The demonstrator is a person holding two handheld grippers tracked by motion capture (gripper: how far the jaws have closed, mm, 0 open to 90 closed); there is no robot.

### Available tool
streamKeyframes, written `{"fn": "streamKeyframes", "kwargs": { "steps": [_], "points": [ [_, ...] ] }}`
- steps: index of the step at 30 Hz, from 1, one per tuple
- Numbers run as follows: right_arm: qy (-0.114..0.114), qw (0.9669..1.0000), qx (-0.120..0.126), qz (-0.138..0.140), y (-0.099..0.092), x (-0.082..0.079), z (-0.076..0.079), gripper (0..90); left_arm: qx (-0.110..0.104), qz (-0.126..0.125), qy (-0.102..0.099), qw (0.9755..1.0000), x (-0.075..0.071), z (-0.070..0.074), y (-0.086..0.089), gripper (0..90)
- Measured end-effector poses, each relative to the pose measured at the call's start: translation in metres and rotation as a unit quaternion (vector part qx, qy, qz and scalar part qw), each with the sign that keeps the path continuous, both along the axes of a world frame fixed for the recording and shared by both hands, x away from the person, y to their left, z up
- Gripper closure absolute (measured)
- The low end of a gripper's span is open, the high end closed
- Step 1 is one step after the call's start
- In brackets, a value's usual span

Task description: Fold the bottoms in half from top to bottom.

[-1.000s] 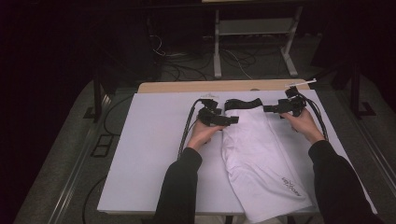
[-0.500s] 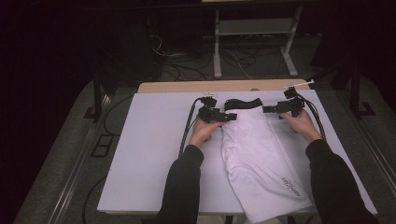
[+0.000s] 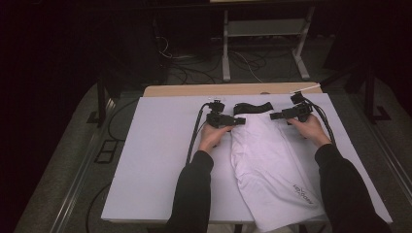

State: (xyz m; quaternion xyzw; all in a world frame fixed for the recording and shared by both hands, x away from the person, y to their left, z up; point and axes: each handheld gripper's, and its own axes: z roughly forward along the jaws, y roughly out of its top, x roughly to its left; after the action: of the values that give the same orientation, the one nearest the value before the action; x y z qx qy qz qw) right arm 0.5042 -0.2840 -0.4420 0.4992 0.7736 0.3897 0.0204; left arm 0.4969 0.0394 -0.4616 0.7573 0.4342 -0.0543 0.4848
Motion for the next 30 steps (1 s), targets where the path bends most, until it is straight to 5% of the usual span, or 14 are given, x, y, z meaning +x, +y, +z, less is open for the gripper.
{"fn": "streamKeyframes", "kwargs": {
  "steps": [18, 27, 30],
  "points": [
    [0.045, 0.9988, 0.014, 0.011, 0.0004, 0.0010, -0.0076, 55.1, 0.004, 0.005, 0.019, 0.9998, 0.0002, -0.0009, 0.0003, 44.4],
    [0.060, 0.9982, 0.008, -0.004, 0.0067, -0.0004, -0.0099, 83.8, 0.025, 0.011, 0.025, 0.9993, -0.0004, -0.0025, -0.0060, 71.5],
    [0.058, 0.9983, 0.003, -0.008, 0.0087, -0.0020, -0.0094, 86.6, 0.038, 0.011, 0.022, 0.9990, -0.0012, -0.0010, -0.0072, 80.6]
  ]
}}
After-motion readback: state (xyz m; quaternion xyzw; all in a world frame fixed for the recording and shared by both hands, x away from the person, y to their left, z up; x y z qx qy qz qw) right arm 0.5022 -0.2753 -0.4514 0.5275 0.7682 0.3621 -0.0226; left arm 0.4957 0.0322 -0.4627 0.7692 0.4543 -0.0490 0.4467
